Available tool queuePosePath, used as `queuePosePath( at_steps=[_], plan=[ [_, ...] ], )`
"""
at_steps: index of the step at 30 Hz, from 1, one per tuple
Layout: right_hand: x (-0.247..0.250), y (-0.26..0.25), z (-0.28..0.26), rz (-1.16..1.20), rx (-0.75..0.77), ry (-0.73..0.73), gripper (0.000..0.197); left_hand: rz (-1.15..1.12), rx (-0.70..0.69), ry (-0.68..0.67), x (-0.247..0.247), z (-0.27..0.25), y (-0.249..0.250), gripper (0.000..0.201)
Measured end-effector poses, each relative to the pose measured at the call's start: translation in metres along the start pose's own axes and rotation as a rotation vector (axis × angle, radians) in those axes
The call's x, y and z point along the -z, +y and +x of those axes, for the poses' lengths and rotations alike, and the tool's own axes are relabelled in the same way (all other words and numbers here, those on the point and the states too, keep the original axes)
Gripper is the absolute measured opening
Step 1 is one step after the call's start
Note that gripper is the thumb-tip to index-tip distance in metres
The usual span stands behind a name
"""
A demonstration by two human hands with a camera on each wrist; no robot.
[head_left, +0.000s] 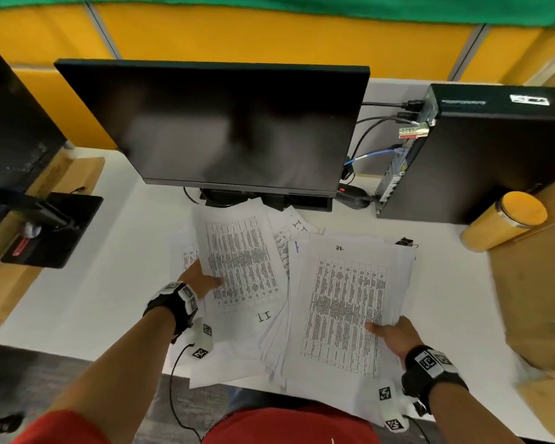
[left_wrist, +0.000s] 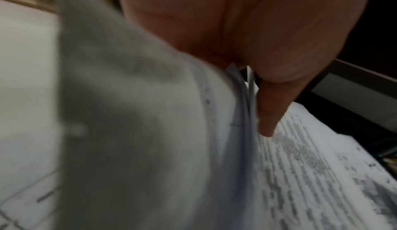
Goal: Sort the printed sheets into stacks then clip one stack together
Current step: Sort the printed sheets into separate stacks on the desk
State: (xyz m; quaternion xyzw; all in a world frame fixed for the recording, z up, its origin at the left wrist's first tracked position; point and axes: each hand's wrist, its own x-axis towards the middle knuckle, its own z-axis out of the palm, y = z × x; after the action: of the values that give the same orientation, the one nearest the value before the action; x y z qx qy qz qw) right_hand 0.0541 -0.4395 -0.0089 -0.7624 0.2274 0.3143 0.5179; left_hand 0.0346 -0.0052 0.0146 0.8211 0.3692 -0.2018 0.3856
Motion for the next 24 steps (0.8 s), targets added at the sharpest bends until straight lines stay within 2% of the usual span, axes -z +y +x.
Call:
queuePosePath(
  at_steps=[1,3,6,9,11,14,15,17,19,20,21,24],
  plan=[
    [0.000,-0.002,-0.003,0.016,-0.003,0.003,0.057,0.071,0.016,-0.003,0.001,-0.003,0.003,0.077],
    [0.001,-0.005,-0.008,0.058,-0.023,-0.005,0.068,0.191,0.018,0.051,0.006,-0.015,0.013,0.061],
    [-0.001,0.004,0.002,0.020,0.013,0.016,0.092,0.265,-0.123,0.178,0.028,-0.039,0.033,0.036],
    [0.007,0.037,0.039,0.011,0.005,0.028,0.112,0.288,-0.218,0.281,0.061,-0.066,0.047,0.032],
    [0.003,0.019,0.020,-0.016,-0.020,0.034,0.093,0.158,-0.254,0.301,0.084,-0.085,0.050,0.026],
    [0.001,0.000,-0.002,-0.049,-0.036,0.032,0.055,-0.275,-0.355,0.195,0.108,-0.111,0.051,0.015],
    [0.001,0.000,-0.002,-0.047,-0.037,0.023,0.051,-0.414,-0.372,0.139,0.112,-0.114,0.049,0.017],
    [0.001,0.001,0.000,-0.061,-0.039,0.041,0.059,-0.585,-0.372,0.056,0.110,-0.114,0.047,0.024],
    [0.000,0.005,0.004,-0.047,-0.032,0.054,0.068,-0.632,-0.329,0.014,0.093,-0.111,0.046,0.024],
    [-0.001,0.004,0.003,-0.050,-0.043,0.063,0.068,-0.622,-0.309,0.008,0.080,-0.110,0.045,0.015],
    [-0.002,0.003,0.003,-0.053,-0.047,0.068,0.064,-0.610,-0.293,-0.020,0.062,-0.110,0.046,0.006],
    [-0.002,0.004,0.003,-0.046,-0.029,0.064,0.041,-0.506,-0.201,-0.217,0.000,-0.112,0.047,0.014]
  ],
)
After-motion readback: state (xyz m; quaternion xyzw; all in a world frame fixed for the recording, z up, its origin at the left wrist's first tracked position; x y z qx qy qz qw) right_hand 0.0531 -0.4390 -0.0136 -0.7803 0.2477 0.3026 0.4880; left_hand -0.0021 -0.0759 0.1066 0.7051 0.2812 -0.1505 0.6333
